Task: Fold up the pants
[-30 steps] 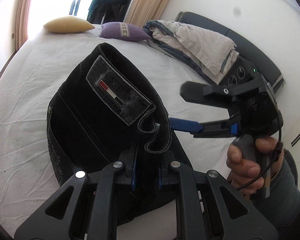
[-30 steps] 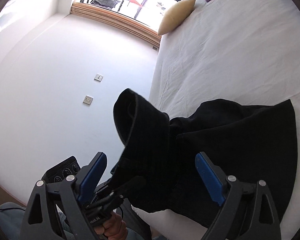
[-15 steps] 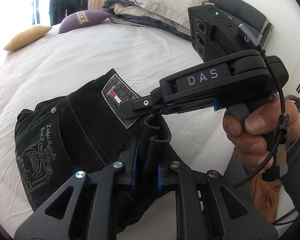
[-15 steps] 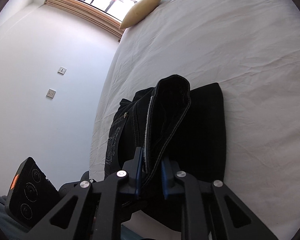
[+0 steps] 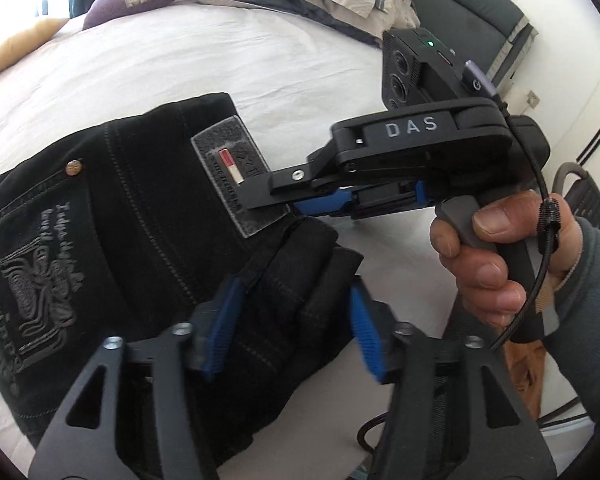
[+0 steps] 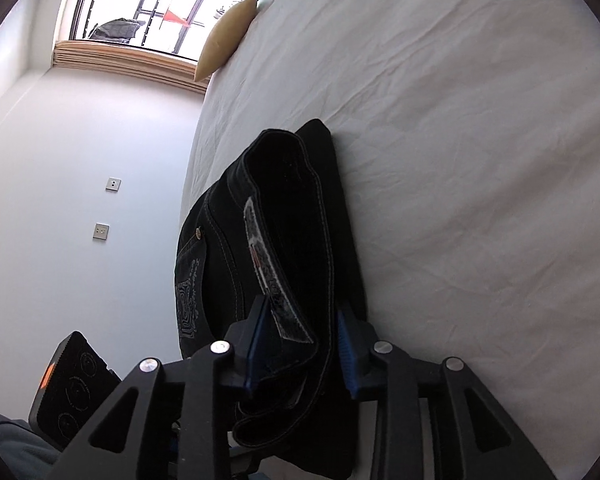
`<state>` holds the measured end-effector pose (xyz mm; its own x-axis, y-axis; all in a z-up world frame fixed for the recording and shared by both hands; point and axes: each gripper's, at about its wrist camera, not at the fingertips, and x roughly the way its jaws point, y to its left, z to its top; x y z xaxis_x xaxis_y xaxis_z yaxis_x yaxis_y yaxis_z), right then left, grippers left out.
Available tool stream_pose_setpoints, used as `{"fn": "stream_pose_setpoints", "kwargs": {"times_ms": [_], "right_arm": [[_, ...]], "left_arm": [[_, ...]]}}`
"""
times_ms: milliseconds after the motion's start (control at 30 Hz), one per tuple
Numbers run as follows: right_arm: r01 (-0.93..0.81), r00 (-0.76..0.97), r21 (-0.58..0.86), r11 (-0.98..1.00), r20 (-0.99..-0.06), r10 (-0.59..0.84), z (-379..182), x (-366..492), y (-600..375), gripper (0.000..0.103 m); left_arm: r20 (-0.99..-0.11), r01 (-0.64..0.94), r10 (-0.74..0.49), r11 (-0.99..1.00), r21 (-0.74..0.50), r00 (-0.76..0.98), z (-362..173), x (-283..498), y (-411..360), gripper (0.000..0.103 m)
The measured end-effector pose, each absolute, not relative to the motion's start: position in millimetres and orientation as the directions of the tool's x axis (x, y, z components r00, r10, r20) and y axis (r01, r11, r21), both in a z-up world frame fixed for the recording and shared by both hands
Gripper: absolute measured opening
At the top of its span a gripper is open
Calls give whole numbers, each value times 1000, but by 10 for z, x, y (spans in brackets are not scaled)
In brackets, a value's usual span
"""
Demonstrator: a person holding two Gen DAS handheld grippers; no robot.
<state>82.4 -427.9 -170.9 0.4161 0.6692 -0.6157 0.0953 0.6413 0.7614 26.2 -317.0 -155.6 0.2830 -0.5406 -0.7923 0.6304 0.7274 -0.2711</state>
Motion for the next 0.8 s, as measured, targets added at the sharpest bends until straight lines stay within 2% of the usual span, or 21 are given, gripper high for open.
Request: {"fn": "stream_pose_setpoints", "kwargs": {"times_ms": [33, 67, 200, 300, 367, 433, 500, 533, 667, 800], "right_arm": [[97, 428, 747, 657, -628, 650, -1632, 806, -4305, 54], [98, 442, 734, 671, -637, 632, -1550, 798, -4337, 66], [-40, 476, 794, 606, -518, 710, -1239, 865, -4296, 66], [-132, 448, 840, 526, -423, 788, -1193, 1070, -4079, 66], [-111, 413, 860, 498, -416, 810, -1357, 1227, -3976, 66], [-33, 376, 855, 518, -470, 799, -1612, 1318, -3939, 66], [-4, 361, 857, 515, -479, 800, -1740, 1280, -3931, 57], [-6, 356, 859, 512, -476, 804, -1741, 1224, -3920, 56], [-14, 338, 836, 549, -513, 789, -1704, 938, -3881, 66], [-11, 355, 833, 553, -513, 781, -1660, 651, -3906, 67]], "left_arm": [[-773, 620, -561, 728, -292, 295, -1459, 267, -3057, 67], [-757, 614, -575, 729, -303, 309, -1370, 254, -2940, 67], [-637, 569, -693, 689, -449, 337, -1116, 441, -2335, 67], [-555, 534, -761, 639, -553, 336, -1157, 949, -1869, 67], [-519, 469, -805, 591, -656, 287, -1336, 1245, -1700, 67], [-508, 406, -827, 561, -722, 240, -1587, 1366, -1558, 67], [-512, 377, -832, 554, -742, 216, -1743, 1422, -1493, 66], [-511, 384, -832, 553, -739, 215, -1781, 1371, -1472, 66], [-487, 435, -856, 509, -742, 171, -1841, 1150, -1455, 67], [-526, 499, -842, 509, -701, 121, -1916, 830, -1690, 67]]}}
